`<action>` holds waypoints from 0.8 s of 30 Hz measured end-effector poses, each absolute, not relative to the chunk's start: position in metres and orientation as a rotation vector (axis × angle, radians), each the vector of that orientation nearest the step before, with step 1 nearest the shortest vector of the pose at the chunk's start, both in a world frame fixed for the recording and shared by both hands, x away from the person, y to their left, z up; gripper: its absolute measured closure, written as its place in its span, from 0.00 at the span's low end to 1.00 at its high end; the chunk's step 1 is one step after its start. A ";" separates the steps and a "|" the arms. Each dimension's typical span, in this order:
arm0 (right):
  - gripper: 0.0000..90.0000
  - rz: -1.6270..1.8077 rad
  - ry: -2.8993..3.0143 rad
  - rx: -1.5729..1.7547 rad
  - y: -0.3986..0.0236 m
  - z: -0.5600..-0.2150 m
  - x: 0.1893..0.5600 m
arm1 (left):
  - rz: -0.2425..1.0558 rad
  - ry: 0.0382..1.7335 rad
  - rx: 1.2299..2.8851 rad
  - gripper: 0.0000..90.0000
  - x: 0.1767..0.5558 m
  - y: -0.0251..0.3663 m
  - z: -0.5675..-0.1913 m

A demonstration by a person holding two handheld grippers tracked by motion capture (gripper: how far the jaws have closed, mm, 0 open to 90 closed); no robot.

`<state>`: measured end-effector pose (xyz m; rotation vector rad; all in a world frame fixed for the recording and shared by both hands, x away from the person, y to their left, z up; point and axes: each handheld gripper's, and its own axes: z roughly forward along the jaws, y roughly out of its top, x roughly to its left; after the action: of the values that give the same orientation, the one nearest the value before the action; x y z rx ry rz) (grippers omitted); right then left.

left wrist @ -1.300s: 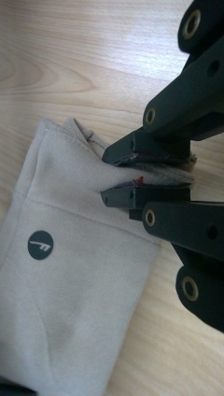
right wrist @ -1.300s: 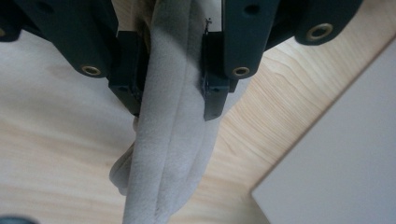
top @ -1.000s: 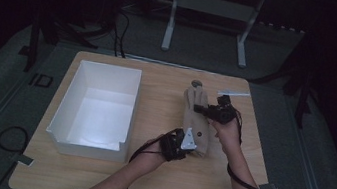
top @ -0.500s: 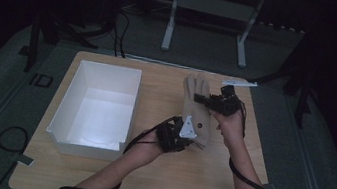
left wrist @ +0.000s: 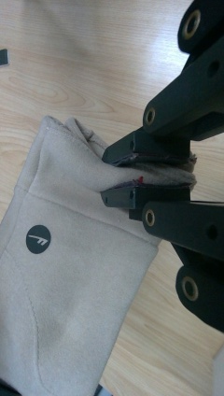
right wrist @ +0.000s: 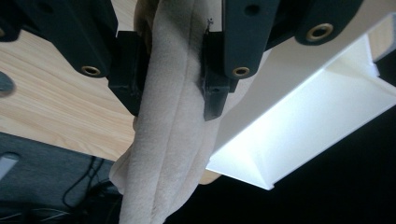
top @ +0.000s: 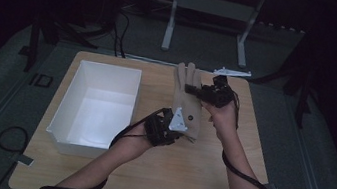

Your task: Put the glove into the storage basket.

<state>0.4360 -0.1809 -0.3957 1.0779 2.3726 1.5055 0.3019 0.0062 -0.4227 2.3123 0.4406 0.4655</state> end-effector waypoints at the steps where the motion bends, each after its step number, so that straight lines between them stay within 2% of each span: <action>1: 0.73 1.524 2.375 1.079 -0.178 -0.395 0.436 | 0.472 0.448 2.312 0.90 0.300 0.012 -0.421; 19: 0.73 1.522 2.439 0.977 -0.112 -0.384 0.434 | 0.521 0.523 2.320 0.90 0.286 0.068 -0.412; 24: 0.73 1.527 2.473 0.935 -0.077 -0.382 0.435 | 0.540 0.559 2.324 0.90 0.283 0.089 -0.412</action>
<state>0.4347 -0.0773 -0.3821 0.9353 2.4731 1.5266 0.2833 0.0888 -0.4117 2.3243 0.5593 0.5396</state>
